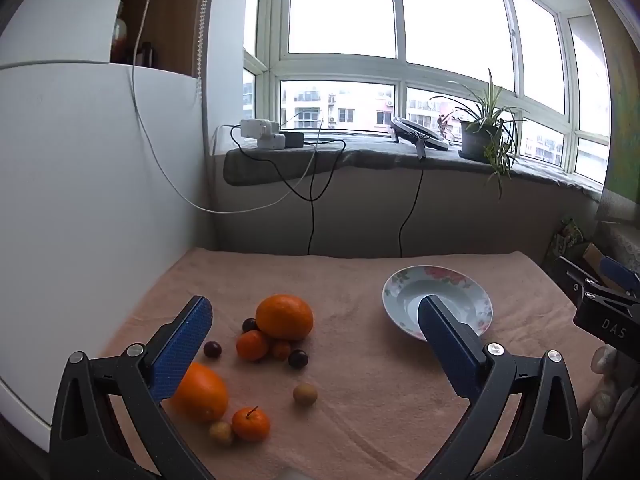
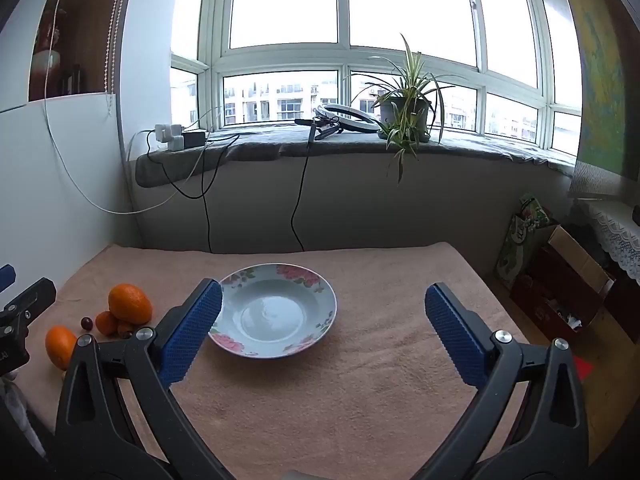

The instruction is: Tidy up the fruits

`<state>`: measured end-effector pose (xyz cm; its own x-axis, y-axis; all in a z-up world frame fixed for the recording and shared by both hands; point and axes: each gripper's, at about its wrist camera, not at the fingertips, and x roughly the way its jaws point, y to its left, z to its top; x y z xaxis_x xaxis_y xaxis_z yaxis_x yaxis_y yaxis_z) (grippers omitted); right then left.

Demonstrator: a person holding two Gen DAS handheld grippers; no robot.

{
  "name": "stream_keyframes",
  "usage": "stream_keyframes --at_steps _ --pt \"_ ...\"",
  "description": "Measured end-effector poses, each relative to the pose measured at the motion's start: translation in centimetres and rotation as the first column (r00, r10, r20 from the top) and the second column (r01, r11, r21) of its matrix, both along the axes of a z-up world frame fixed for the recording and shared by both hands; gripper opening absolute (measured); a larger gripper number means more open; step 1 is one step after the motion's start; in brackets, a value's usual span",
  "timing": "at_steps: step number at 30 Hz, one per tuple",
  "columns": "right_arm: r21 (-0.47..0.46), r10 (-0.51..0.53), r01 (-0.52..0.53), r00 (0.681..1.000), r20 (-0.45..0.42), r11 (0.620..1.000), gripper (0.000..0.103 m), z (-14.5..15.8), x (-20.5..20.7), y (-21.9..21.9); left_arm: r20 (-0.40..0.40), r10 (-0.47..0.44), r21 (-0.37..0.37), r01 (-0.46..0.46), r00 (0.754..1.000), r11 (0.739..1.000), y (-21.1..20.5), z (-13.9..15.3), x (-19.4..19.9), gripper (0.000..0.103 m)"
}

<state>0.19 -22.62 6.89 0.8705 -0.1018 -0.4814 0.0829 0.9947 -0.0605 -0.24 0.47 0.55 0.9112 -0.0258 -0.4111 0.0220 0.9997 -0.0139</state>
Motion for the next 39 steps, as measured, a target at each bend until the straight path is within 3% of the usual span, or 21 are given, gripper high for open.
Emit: stream_keyframes --at_steps 39 --pt "0.014 0.016 -0.016 1.000 -0.017 1.000 0.103 0.2 1.2 0.3 -0.022 0.014 -0.004 -0.014 1.000 1.000 0.5 0.7 1.0 0.102"
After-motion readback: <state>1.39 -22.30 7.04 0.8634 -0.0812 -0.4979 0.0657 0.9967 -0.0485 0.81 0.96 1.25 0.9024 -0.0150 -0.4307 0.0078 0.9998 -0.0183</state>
